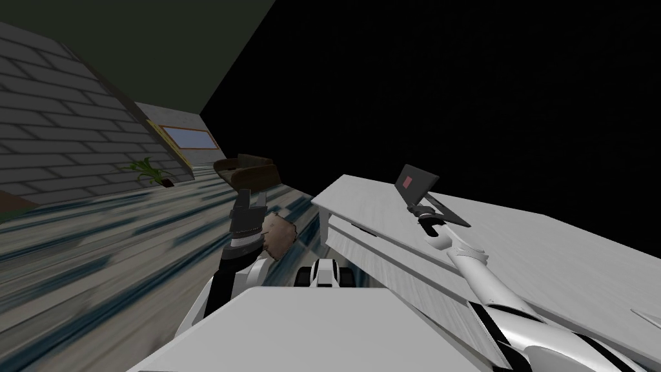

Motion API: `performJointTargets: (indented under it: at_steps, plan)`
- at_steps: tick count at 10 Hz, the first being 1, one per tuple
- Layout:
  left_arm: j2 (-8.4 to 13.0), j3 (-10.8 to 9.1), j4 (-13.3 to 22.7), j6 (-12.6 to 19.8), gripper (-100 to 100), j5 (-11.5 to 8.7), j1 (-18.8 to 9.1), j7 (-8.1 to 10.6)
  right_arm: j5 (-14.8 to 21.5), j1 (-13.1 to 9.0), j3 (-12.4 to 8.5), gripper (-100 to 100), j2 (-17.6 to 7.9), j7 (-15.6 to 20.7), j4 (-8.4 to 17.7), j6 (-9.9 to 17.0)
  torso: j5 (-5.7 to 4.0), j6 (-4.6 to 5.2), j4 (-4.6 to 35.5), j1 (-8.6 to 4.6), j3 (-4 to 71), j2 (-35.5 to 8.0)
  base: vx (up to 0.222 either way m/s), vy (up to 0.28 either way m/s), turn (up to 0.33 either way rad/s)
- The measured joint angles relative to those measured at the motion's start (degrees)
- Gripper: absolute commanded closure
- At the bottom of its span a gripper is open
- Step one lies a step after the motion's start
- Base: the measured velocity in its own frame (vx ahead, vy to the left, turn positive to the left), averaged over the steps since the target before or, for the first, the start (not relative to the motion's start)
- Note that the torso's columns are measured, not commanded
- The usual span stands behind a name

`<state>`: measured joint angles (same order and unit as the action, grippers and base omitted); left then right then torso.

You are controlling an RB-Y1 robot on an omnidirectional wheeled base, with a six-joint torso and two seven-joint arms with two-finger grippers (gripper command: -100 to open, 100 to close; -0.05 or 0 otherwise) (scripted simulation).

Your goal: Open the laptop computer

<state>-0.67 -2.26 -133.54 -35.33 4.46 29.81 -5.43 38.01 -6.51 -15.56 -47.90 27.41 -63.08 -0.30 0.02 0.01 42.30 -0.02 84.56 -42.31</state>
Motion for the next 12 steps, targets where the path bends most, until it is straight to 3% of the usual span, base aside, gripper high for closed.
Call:
performJointTargets:
  at_steps: [6, 12]
  plan:
    - [0.00, 0.00, 0.00, 0.00, 0, 0.00, 0.00, 0.00, -7.62, -4.02, -1.05, 100, 3.05, -6.86, 2.78, -0.90, -0.10, 0.13, -0.04, -0.20, 0.04, 0.08, -0.044, -0.041, 0.016]
    - [0.00, 0.00, 0.00, 0.00, 0, 0.00, 0.00, 0.00, -12.95, -6.98, -2.70, 100, 6.61, -11.54, 5.03, -2.41, -0.17, 0.12, -0.04, -0.29, 0.01, 0.04, -0.028, -0.043, -0.009]
